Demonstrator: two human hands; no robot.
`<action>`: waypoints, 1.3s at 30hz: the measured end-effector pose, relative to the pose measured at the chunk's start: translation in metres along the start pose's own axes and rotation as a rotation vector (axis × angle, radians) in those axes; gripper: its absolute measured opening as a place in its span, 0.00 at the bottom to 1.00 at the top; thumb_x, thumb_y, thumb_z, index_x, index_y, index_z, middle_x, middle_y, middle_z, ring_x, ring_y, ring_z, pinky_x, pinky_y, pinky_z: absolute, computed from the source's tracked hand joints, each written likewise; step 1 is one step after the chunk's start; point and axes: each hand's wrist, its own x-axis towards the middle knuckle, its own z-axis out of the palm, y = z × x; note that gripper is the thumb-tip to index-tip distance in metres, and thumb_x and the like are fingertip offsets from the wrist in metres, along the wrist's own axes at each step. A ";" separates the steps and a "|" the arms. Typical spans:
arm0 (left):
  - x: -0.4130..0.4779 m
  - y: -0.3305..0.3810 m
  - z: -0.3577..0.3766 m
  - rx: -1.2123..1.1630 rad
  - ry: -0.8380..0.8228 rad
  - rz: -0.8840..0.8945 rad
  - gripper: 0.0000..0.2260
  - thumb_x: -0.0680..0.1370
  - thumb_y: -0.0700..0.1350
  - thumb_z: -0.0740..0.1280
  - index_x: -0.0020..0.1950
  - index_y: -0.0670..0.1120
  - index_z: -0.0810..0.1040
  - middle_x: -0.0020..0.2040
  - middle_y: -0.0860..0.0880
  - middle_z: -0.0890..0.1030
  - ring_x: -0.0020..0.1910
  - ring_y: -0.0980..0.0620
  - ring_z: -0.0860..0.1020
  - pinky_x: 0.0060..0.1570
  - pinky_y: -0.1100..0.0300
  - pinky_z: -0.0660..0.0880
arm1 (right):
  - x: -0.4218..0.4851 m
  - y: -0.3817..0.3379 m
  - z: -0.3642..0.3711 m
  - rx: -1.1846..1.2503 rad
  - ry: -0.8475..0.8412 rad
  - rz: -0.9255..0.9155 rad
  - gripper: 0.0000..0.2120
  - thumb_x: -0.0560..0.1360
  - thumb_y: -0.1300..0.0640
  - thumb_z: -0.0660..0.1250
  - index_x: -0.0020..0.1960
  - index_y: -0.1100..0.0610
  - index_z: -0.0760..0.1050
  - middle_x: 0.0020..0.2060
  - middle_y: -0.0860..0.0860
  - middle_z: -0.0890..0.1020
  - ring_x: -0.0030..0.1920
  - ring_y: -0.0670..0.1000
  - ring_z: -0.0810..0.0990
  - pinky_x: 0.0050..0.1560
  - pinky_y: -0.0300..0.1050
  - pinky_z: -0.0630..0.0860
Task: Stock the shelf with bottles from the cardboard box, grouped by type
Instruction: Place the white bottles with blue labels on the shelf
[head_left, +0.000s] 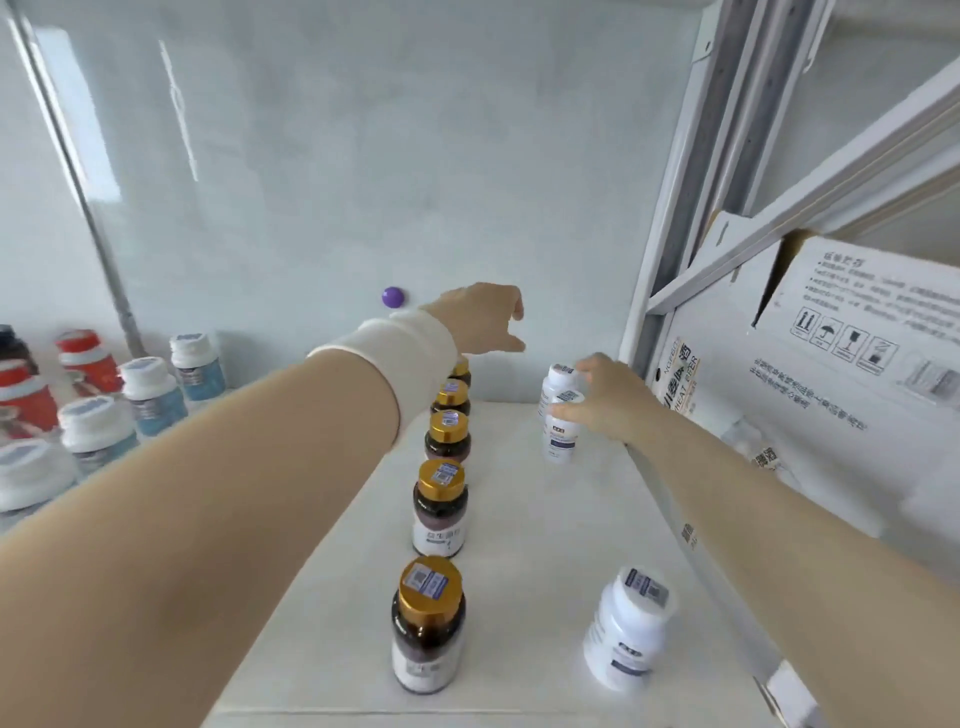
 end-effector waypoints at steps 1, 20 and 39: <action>-0.022 -0.003 -0.007 0.117 0.010 0.000 0.19 0.77 0.52 0.64 0.65 0.47 0.69 0.62 0.48 0.75 0.59 0.46 0.74 0.56 0.54 0.72 | -0.011 -0.011 0.002 -0.067 0.014 -0.038 0.31 0.71 0.51 0.71 0.68 0.59 0.63 0.63 0.57 0.69 0.63 0.57 0.71 0.55 0.46 0.71; -0.459 -0.232 -0.130 0.903 -0.046 -0.453 0.15 0.77 0.42 0.60 0.64 0.45 0.70 0.58 0.45 0.77 0.58 0.45 0.76 0.53 0.53 0.73 | -0.224 -0.367 0.208 -0.417 -0.075 -0.831 0.19 0.78 0.56 0.59 0.67 0.60 0.63 0.65 0.59 0.69 0.64 0.60 0.69 0.60 0.52 0.69; -0.910 -0.603 -0.163 0.771 -0.286 -1.060 0.16 0.78 0.44 0.62 0.66 0.44 0.69 0.62 0.45 0.75 0.62 0.45 0.74 0.58 0.52 0.71 | -0.415 -0.767 0.592 -0.494 -0.401 -1.313 0.22 0.77 0.51 0.59 0.68 0.59 0.62 0.66 0.58 0.68 0.66 0.58 0.67 0.63 0.52 0.66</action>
